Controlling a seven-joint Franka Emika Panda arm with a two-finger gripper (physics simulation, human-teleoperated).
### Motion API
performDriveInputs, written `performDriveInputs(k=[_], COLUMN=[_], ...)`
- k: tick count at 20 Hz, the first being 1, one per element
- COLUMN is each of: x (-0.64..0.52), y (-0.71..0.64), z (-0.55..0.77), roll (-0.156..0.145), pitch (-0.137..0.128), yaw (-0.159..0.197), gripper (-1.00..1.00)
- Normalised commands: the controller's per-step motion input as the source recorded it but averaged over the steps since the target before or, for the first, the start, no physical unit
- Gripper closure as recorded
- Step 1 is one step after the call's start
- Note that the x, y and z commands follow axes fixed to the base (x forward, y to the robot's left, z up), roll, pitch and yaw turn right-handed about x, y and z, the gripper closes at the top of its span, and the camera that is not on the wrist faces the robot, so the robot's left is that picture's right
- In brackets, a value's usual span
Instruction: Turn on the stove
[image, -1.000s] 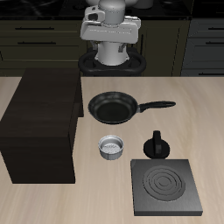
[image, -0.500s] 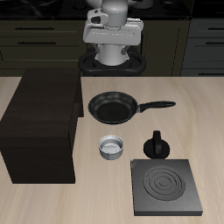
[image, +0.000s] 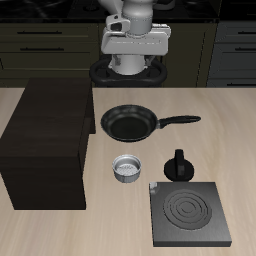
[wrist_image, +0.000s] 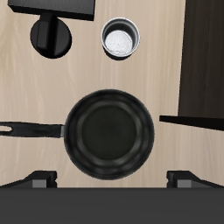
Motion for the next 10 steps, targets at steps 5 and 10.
performDriveInputs(k=[5,10], x=[0.23,0.23], y=[0.25,0.18], z=[-0.01,0.03], roll=[0.021,-0.009], pitch=[-0.003,-0.018], yaw=[0.007,0.008], gripper=[-1.00,-1.00])
